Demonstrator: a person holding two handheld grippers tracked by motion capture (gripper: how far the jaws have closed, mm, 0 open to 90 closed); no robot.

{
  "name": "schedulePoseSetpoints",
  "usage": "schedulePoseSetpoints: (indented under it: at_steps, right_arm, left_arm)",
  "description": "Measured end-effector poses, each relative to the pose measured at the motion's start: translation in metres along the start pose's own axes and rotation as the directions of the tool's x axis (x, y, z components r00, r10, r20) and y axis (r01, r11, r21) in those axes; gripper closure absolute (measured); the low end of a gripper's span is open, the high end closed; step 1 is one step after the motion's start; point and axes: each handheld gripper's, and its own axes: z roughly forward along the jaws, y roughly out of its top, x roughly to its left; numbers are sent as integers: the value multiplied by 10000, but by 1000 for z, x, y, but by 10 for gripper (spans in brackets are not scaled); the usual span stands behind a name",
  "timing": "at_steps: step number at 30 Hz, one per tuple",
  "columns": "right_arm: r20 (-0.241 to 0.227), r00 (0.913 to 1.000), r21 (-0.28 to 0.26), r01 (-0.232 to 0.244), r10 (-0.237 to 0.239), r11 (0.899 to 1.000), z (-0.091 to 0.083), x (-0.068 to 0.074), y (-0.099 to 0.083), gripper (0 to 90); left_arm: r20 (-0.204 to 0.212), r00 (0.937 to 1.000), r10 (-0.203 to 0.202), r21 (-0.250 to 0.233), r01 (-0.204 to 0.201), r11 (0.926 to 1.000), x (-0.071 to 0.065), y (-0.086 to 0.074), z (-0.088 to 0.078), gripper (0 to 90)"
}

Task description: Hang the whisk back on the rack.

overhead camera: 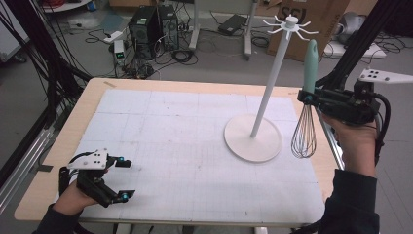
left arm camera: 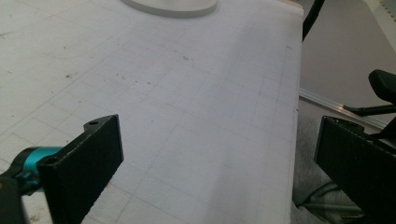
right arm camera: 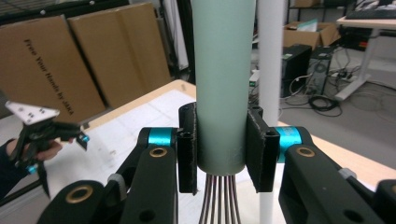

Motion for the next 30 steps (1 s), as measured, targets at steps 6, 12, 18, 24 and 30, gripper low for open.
schedulePoseSetpoints:
  at_steps: [6,12,18,24,30]
  right_arm:
    - [209,9998,-40,-34,35,10000,2,-3,8,693]
    - [327,9995,114,-50,46,9999,8,-4,10,693]
    - [244,9997,289,-69,62,9996,14,-8,10,693]
    - [261,9996,363,-69,60,9993,20,-11,10,693]
    - [383,9992,353,-131,117,9993,27,-15,9,692]
  left_arm:
    - [19,10000,26,-21,-26,10000,0,0,-1,19]
    - [51,10000,-2,-69,2,10000,0,0,-1,19]
    - [101,9999,51,-42,-50,10000,0,0,-1,19]
    - [96,10000,11,-62,-10,10000,0,0,-1,19]
    - [132,9999,40,-62,-39,10000,-1,0,-2,19]
